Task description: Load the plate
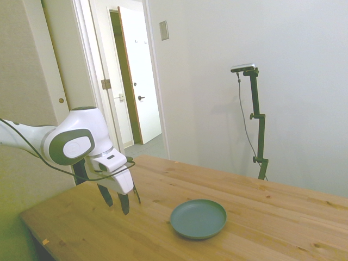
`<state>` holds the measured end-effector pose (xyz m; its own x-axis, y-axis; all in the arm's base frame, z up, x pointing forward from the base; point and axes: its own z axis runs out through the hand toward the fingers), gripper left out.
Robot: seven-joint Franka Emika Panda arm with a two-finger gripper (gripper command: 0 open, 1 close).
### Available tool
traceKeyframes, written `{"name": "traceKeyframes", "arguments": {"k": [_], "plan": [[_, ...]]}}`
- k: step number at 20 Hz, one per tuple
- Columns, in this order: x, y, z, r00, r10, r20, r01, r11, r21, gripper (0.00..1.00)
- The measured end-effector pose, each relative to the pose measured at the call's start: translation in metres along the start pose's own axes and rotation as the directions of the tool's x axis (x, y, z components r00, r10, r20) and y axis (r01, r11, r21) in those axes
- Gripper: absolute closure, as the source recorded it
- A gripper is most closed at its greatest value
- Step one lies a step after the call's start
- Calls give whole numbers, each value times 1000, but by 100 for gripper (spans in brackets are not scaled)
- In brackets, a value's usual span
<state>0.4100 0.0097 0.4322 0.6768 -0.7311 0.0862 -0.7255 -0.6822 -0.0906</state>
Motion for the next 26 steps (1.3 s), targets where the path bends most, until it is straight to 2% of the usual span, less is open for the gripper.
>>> {"name": "traceKeyframes", "arguments": {"k": [3, 6, 9, 11, 14, 18, 20, 22, 26], "plan": [[2, 4, 2, 1000, 11, 25, -11, 1000, 16, 0], [8, 25, 16, 996, 76, 57, -78, 996, 36, 0], [24, 56, 26, 985, 167, 52, -170, 983, 62, 0], [40, 76, 24, 969, 241, 54, -245, 966, 83, 0], [68, 107, 16, 935, 348, 61, -353, 928, 119, 0], [97, 129, 7, 896, 436, 86, -445, 880, 164, 0], [115, 127, 3, 879, 466, 98, -476, 860, 181, 0], [138, 121, 3, 867, 486, 105, -498, 848, 184, 0], [178, 115, 12, 851, 515, 103, -525, 836, 160, 0]]}}
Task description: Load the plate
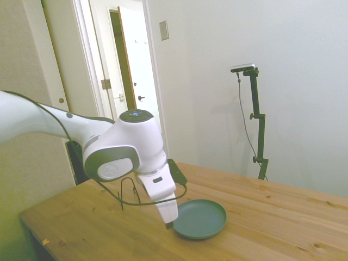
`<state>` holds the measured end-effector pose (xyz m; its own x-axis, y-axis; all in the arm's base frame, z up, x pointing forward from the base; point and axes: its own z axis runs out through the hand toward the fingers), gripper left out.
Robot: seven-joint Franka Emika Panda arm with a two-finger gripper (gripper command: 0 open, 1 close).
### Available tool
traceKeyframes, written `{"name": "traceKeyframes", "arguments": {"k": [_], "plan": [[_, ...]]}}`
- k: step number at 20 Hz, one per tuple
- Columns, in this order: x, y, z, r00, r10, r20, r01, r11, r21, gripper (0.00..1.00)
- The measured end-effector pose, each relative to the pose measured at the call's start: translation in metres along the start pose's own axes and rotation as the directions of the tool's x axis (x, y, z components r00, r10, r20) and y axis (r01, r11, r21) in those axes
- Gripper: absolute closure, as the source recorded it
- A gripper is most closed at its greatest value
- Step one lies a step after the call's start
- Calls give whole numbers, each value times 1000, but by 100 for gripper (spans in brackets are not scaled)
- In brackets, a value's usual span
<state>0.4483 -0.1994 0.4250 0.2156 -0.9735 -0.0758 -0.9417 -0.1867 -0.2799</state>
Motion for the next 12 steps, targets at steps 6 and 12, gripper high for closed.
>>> {"name": "traceKeyframes", "arguments": {"k": [6, 12], "plan": [[46, 17, 6, 997, 72, 1, -72, 997, 1, 0], [79, 32, 11, 995, 99, 21, -99, 994, 35, 0]]}}
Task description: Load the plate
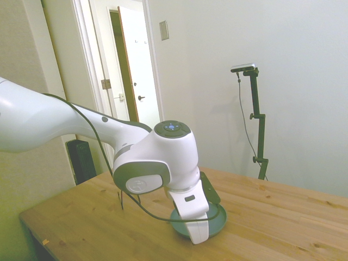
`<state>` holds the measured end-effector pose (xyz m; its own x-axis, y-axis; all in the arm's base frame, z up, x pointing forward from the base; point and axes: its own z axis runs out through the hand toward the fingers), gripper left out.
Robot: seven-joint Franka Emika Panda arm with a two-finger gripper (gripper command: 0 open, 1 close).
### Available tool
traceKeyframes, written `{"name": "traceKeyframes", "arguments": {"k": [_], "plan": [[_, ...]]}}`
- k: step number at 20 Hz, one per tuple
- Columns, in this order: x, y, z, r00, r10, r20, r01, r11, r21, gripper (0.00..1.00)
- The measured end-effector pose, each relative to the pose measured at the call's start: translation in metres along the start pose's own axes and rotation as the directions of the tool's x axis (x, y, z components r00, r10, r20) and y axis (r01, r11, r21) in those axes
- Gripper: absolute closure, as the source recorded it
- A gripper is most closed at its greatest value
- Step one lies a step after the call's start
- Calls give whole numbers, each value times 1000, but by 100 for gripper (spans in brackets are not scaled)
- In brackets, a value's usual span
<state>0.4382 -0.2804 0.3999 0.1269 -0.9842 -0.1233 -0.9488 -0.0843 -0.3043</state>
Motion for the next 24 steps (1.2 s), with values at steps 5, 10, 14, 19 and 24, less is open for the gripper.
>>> {"name": "traceKeyframes", "arguments": {"k": [5, 10, 14, 19, 24], "plan": [[10, 0, 7, 1000, -5, -4, 5, 1000, -5, 0], [6, -10, 17, 1000, 4, -17, -4, 1000, 8, 0], [-1, -22, 36, 1000, 13, -7, -13, 1000, 9, 0], [-1, -32, 51, 1000, 19, 4, -19, 1000, 3, 100], [-2, -35, 62, 1000, 6, 13, -7, 1000, 18, 100]]}}
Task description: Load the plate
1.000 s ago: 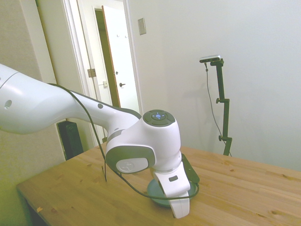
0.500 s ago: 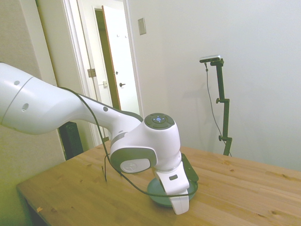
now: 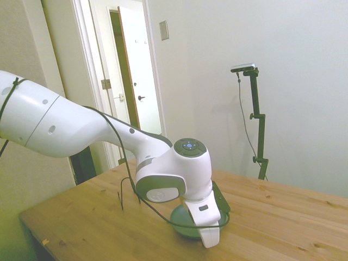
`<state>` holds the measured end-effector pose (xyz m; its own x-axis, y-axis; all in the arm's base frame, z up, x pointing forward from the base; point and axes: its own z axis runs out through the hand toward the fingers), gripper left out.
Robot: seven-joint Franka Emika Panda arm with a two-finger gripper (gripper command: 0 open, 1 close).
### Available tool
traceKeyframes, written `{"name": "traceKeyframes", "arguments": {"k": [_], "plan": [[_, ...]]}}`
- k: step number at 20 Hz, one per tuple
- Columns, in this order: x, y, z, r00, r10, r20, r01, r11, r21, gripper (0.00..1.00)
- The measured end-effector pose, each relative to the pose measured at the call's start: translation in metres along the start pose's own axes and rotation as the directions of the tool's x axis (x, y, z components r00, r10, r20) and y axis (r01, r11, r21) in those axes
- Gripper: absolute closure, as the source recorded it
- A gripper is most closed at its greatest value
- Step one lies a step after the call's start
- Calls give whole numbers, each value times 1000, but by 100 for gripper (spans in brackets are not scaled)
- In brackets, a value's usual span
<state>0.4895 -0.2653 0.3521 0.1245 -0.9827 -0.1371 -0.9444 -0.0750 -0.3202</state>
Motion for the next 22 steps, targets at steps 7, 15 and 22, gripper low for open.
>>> {"name": "traceKeyframes", "arguments": {"k": [7, 15, 22], "plan": [[8, 8, 3, 999, -38, 37, 37, 999, 26, 100], [32, 18, 6, 994, -49, 102, 45, 998, 39, 100], [42, 18, 8, 995, -45, 91, 41, 998, 40, 100]]}}
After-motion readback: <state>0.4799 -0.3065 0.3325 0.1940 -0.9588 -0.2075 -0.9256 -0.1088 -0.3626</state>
